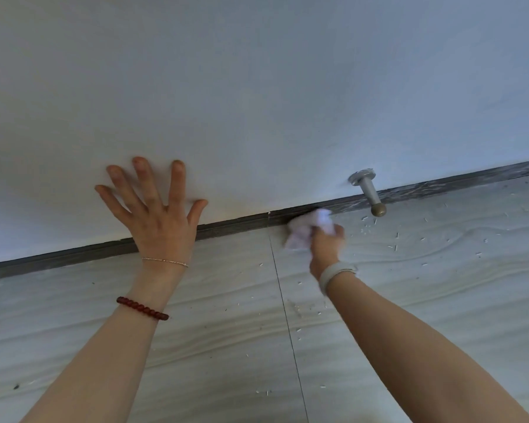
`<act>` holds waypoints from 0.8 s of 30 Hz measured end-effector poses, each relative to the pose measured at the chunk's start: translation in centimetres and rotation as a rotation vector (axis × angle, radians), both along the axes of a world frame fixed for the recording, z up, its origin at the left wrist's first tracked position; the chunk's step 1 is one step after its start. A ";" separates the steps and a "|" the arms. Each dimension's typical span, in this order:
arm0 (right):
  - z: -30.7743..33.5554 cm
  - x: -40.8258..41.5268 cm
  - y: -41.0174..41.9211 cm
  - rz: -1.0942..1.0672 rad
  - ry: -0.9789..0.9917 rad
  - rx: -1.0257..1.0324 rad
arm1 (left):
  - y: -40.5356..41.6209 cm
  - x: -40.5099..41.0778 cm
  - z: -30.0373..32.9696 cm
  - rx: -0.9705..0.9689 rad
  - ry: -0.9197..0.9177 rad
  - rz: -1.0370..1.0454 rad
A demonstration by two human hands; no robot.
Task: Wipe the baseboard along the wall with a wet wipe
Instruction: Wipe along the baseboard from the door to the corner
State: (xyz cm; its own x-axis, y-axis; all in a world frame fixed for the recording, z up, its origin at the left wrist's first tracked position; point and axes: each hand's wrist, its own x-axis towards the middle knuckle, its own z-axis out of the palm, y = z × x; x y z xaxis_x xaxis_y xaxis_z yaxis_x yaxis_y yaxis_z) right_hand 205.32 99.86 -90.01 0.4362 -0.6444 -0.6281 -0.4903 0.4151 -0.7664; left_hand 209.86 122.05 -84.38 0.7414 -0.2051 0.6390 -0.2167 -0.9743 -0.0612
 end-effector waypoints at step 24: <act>8.9 -11.3 -8.8 0.620 0.198 -0.341 | -12.0 -6.5 4.2 0.092 0.339 -0.391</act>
